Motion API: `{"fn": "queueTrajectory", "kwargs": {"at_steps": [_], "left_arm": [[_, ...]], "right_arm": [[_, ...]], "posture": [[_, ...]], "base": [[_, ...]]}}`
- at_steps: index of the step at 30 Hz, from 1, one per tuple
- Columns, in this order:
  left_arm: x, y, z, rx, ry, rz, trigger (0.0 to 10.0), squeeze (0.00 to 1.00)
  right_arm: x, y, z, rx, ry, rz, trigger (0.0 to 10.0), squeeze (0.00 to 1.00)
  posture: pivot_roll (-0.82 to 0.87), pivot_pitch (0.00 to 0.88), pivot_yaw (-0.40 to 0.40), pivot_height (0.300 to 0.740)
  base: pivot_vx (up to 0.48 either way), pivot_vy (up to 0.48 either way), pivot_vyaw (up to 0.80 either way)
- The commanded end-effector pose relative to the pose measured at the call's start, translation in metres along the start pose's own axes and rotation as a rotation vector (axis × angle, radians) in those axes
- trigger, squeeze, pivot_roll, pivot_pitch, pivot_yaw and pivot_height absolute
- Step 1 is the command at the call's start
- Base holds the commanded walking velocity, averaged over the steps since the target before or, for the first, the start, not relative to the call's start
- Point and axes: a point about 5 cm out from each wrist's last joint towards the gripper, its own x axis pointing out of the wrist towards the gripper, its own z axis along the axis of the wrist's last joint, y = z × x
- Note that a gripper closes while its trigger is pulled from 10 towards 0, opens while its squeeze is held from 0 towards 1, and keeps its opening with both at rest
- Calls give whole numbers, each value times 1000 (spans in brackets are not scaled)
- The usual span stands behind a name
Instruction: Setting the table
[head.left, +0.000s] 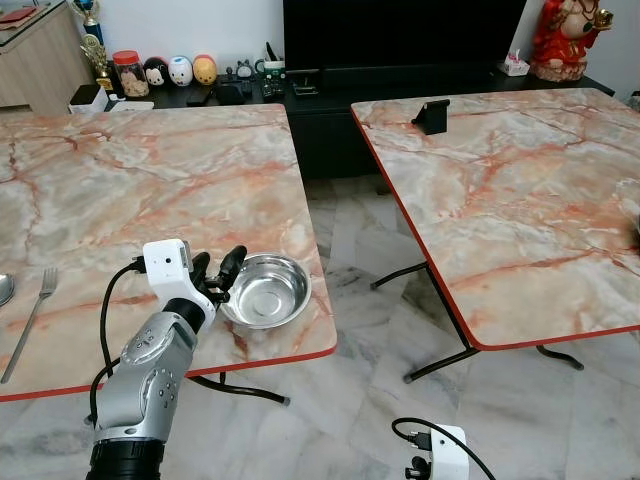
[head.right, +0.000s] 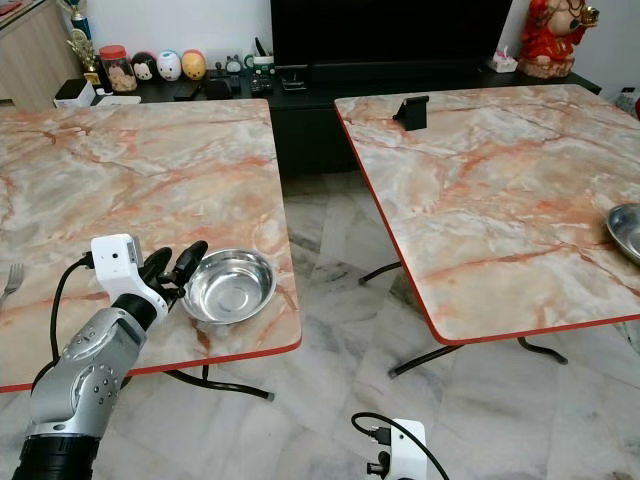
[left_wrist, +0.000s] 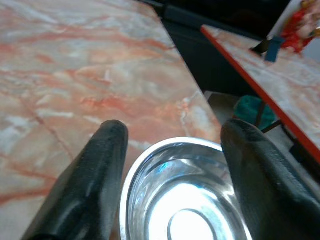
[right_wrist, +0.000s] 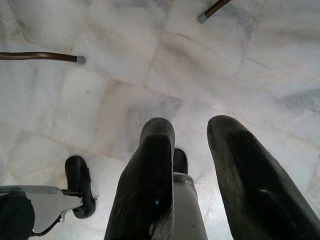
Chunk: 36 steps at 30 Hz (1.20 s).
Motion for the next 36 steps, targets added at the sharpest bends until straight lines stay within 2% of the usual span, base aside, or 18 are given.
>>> {"fn": "queueTrajectory", "kwargs": {"at_steps": [1, 2, 7, 20, 25, 36], "left_arm": [[2, 2, 1, 29, 33, 26, 10000, 1000], [2, 2, 1, 46, 34, 26, 10000, 0], [1, 4, -3, 15, 54, 43, 10000, 0], [-4, 21, -3, 72, 77, 146, 10000, 0], [-12, 31, -5, 83, 97, 137, 10000, 0], [-21, 37, -13, 95, 167, 102, 10000, 0]], "right_arm": [[0, -1, -1, -4, 6, 0, 10000, 0], [0, -1, -1, -4, 7, 0, 10000, 0], [0, 0, 0, -4, 7, 1, 10000, 0], [0, 0, 0, -6, 11, 5, 10000, 0], [0, 0, 0, -7, 12, 7, 10000, 0], [0, -1, 0, -10, 13, 9, 10000, 0]], "posture": [[67, 0, -17, 740], [67, 0, -17, 740], [66, 0, -15, 740], [68, 0, -16, 740], [70, 0, -18, 740], [71, 0, -20, 740]], "base": [[0, 0, 0], [0, 0, 0], [0, 0, 0], [0, 0, 0], [0, 0, 0], [0, 0, 0]]}}
